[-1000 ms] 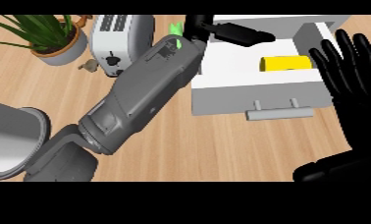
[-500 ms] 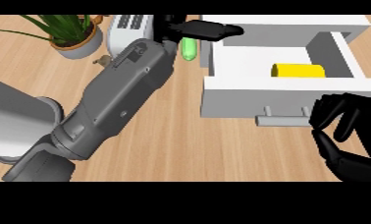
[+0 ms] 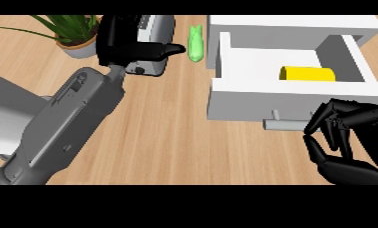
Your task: Pick up the cup, place it into the drawer and close the drawer
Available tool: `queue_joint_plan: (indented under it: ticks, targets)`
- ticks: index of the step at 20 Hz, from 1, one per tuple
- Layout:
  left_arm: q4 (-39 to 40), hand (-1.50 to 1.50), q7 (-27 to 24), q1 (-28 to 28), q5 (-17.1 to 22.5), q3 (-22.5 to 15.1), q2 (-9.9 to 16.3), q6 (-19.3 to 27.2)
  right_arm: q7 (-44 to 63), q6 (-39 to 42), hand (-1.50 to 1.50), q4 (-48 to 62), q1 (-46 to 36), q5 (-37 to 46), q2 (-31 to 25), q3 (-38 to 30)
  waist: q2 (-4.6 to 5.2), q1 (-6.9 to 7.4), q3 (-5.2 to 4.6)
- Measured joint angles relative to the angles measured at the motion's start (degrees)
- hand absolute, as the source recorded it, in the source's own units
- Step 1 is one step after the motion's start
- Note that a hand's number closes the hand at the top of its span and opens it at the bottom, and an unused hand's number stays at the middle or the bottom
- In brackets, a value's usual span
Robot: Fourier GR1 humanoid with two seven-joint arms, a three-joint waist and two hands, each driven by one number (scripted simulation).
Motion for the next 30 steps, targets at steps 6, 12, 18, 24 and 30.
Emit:
queue_joint_plan:
  ticks: [6, 12, 18, 24, 30]
  targets:
    - [-13.0, -1.5, 1.5, 13.2, 0.7, 2.3, 6.4, -2.2, -0.9, -1.4, 1.5, 2.6, -1.0, 9.0, 0.7, 4.1, 0.23, -0.33, 0.01]
    - [-17.4, -1.5, 0.2, 21.0, 1.6, 4.7, 9.3, -5.9, -8.3, -2.5, 1.5, 7.4, -2.0, 24.9, -3.0, 10.6, 0.44, -0.26, 0.01]
    - [-21.1, -1.5, -0.6, 28.5, 1.9, 7.8, 12.1, -10.4, -14.9, -8.0, 1.5, 18.7, -4.9, 37.4, -3.0, 15.2, 0.58, -0.53, 0.03]
    - [-22.0, -1.5, -1.0, 34.6, 1.7, 12.2, 13.6, -16.5, -17.4, -12.1, -1.5, 30.7, -9.6, 44.6, -0.2, 17.1, 0.61, -1.02, 0.02]
    - [-21.0, -1.5, -2.7, 39.0, 1.0, 15.6, 13.5, -21.9, -21.3, -16.5, -1.5, 45.8, -15.3, 50.1, 1.9, 17.3, 0.69, -1.03, 0.03]
